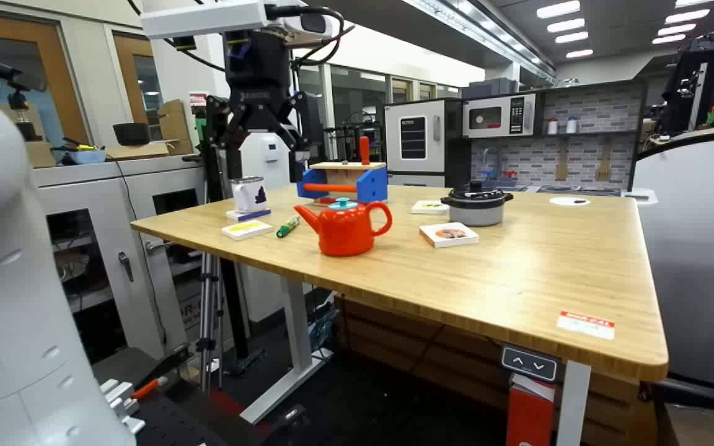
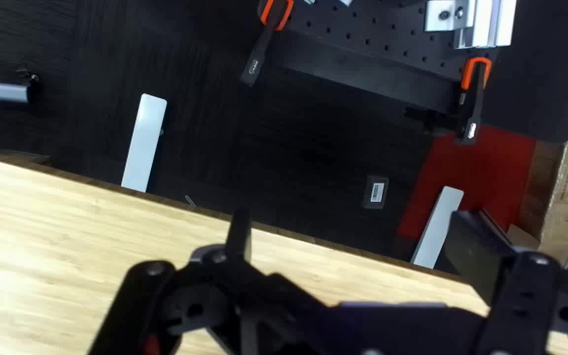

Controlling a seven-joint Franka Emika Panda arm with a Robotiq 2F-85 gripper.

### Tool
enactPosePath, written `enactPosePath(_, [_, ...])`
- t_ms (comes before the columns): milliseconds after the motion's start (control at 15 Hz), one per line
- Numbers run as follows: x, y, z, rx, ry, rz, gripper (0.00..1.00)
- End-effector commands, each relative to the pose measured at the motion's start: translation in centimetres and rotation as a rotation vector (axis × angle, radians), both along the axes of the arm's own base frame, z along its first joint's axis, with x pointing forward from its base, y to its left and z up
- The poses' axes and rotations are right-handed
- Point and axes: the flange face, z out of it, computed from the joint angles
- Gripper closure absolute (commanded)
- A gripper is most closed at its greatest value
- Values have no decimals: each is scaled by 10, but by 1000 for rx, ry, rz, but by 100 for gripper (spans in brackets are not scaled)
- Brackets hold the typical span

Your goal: Pick up the marker and put it in the cup

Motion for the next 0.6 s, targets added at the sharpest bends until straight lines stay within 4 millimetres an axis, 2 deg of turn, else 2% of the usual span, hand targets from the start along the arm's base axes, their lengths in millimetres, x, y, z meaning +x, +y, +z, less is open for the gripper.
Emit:
enactPosePath(0, [0, 0, 0, 0, 1, 0, 0])
enactPosePath(200, [18, -8, 10, -19, -2, -6, 0])
enactPosePath(533, [86, -20, 51, -117, -72, 58, 0])
